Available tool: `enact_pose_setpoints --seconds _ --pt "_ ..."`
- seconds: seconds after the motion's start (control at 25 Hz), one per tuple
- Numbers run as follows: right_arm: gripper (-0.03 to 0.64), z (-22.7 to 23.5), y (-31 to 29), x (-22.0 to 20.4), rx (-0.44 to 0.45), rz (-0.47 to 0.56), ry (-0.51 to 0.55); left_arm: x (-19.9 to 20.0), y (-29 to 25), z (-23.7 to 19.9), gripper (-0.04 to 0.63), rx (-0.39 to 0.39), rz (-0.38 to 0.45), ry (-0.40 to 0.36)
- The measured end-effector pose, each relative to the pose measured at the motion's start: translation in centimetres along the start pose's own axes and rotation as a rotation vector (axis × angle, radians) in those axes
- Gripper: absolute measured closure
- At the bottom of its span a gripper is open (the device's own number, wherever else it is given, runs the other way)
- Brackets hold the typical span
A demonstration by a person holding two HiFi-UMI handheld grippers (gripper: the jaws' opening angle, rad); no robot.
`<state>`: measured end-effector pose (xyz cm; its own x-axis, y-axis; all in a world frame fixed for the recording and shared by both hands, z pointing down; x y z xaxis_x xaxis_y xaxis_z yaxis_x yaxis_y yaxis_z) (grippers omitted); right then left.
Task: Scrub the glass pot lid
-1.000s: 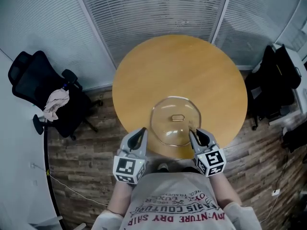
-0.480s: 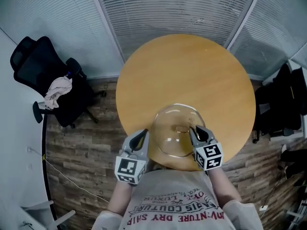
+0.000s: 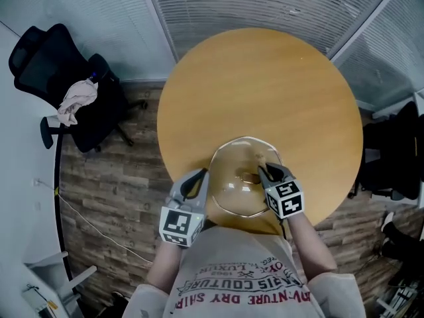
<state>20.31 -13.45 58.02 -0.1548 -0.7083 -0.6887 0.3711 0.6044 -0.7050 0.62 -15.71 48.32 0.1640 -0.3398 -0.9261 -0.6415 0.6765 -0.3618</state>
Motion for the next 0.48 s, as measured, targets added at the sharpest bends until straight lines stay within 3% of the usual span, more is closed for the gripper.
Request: enact_pose_setpoints --seconds 0.48 --pt "0.566 1.0 -5.3 -2.3 0.047 -0.265 0.026 -2.1 0.2 -2.0 0.588 0.043 -0.045 0.03"
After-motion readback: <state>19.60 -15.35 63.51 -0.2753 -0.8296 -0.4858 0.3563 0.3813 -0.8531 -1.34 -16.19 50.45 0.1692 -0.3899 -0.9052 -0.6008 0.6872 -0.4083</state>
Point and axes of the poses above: the fingertips, and each gripper's own axes: y backward along the fingers, z to its right, x out of its top, the point moved 3 cm from there along y, backward along the fingers, and after that the axes turned 2 degrees about x, right-handed, at the moved point
